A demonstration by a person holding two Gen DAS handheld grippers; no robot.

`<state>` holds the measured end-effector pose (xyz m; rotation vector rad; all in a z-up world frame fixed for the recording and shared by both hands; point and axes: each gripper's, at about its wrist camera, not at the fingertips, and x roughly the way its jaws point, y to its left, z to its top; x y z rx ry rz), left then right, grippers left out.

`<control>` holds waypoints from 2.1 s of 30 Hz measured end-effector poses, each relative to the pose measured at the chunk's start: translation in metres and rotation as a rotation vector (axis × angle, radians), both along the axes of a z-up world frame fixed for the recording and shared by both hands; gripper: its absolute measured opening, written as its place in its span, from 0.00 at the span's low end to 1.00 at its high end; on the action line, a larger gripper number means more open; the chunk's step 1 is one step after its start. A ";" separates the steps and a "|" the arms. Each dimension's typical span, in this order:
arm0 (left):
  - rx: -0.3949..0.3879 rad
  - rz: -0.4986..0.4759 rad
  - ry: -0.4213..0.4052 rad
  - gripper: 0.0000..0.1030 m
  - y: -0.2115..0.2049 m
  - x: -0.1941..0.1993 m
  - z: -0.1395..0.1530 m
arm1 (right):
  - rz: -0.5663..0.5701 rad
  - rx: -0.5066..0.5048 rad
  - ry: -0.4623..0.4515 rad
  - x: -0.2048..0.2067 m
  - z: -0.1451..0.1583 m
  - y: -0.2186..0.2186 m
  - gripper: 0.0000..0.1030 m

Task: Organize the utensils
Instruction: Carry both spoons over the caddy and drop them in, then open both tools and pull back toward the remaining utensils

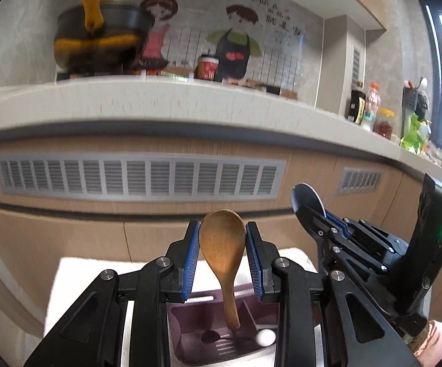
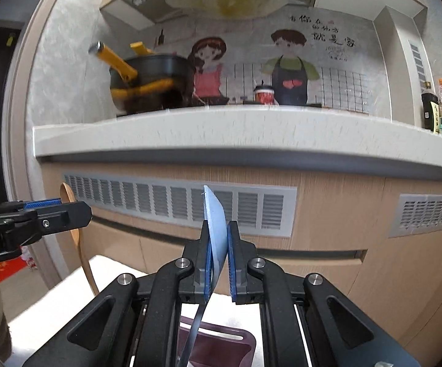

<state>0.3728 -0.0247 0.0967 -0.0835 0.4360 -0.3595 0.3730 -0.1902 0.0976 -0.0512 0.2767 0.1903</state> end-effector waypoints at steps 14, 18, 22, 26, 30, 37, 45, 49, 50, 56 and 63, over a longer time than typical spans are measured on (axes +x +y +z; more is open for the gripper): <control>-0.028 -0.003 0.060 0.51 0.013 -0.008 -0.025 | 0.019 0.009 0.077 -0.009 -0.032 -0.015 0.27; -0.022 0.030 0.055 0.56 0.029 -0.029 -0.020 | -0.019 0.005 0.076 -0.035 -0.019 -0.023 0.44; -0.008 0.083 0.088 0.61 0.049 -0.055 -0.027 | -0.040 -0.014 0.103 -0.064 -0.012 -0.023 0.70; -0.003 0.131 0.139 0.64 0.069 -0.082 -0.042 | -0.009 -0.074 0.148 -0.092 -0.016 -0.007 0.83; 0.018 0.153 0.181 0.66 0.080 -0.114 -0.062 | 0.033 -0.123 0.191 -0.122 -0.028 0.012 0.88; 0.087 0.119 0.294 0.71 0.086 -0.160 -0.108 | 0.139 -0.247 0.364 -0.155 -0.072 0.041 0.93; 0.153 0.032 0.393 0.72 0.071 -0.194 -0.146 | 0.150 -0.243 0.521 -0.176 -0.124 0.031 0.94; 0.160 -0.010 0.430 0.72 0.068 -0.207 -0.155 | 0.181 -0.198 0.588 -0.174 -0.135 0.027 0.62; 0.162 -0.018 0.435 0.72 0.067 -0.209 -0.157 | 0.197 -0.191 0.600 -0.174 -0.136 0.028 0.53; 0.094 -0.084 0.449 0.55 0.042 -0.216 -0.160 | 0.225 -0.223 0.566 -0.181 -0.131 0.044 0.48; 0.086 -0.092 0.490 0.48 0.005 -0.207 -0.167 | 0.139 -0.177 0.556 -0.190 -0.129 0.024 0.49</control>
